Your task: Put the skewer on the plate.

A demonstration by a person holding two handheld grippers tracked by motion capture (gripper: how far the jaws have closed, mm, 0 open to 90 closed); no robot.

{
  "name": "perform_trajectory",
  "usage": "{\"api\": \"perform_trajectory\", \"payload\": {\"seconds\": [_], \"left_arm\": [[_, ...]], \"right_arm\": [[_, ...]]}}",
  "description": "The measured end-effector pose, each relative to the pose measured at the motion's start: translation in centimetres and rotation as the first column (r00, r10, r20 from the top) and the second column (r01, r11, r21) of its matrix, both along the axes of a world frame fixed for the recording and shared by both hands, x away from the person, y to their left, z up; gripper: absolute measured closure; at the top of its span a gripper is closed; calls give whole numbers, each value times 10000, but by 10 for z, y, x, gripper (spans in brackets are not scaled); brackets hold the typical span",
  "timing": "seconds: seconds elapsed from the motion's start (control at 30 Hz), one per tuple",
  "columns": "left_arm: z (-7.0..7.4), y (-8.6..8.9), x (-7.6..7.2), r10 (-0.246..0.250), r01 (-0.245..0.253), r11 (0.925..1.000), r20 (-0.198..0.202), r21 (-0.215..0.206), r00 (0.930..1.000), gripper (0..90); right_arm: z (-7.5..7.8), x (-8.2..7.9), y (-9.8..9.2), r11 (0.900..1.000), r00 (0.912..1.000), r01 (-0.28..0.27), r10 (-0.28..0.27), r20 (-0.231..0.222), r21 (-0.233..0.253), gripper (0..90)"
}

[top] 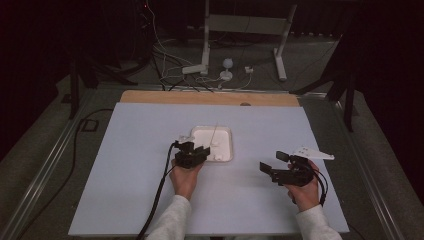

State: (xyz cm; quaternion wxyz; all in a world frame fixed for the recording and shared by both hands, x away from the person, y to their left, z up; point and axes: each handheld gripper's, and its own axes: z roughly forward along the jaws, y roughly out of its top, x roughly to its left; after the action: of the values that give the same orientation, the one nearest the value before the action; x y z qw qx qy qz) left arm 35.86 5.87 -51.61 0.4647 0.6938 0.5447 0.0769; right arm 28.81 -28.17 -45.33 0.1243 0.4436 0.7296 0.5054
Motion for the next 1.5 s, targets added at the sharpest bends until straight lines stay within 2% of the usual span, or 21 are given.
{"api": "perform_trajectory", "payload": {"seconds": [0.1,0.3,0.4,0.6,0.73,0.93,1.17,1.23,1.43,1.5], "left_arm": [[2,1,0,43,-42,10000,103,-90,9999,540],[1,2,1,248,-248,9997,6,-62,9997,548],[0,0,1,301,-301,9995,11,8,9995,513],[2,-1,2,498,-496,9987,157,-86,9986,374],[10,4,-1,496,-480,9983,484,-336,9976,272],[25,18,-8,271,-238,9992,1027,-333,9943,172],[45,47,-20,254,-213,9995,1834,-241,9827,114],[49,55,-24,202,-142,9994,2069,-302,9782,97],[57,79,-37,-122,147,9999,2670,-74,9636,26],[59,86,-42,-138,173,9998,2904,-96,9568,19]], "right_arm": [[0,0,0,10000,10000,2,-2,11,-2,104],[0,0,1,10000,10000,-18,18,12,-11,104],[0,0,1,10000,10000,-14,14,15,-7,105],[0,0,0,10000,10000,-16,16,19,-9,105],[0,0,0,10000,10000,0,0,40,-13,105],[0,-1,1,9999,9999,10,-8,157,-121,105],[-1,-3,0,9998,9995,3,3,308,-186,104],[-1,-4,-1,9998,9994,13,-6,350,-193,104],[-2,-9,-7,9999,9985,-3,8,549,-104,98],[-3,-10,-8,10000,9983,24,-19,581,-96,95]]}}
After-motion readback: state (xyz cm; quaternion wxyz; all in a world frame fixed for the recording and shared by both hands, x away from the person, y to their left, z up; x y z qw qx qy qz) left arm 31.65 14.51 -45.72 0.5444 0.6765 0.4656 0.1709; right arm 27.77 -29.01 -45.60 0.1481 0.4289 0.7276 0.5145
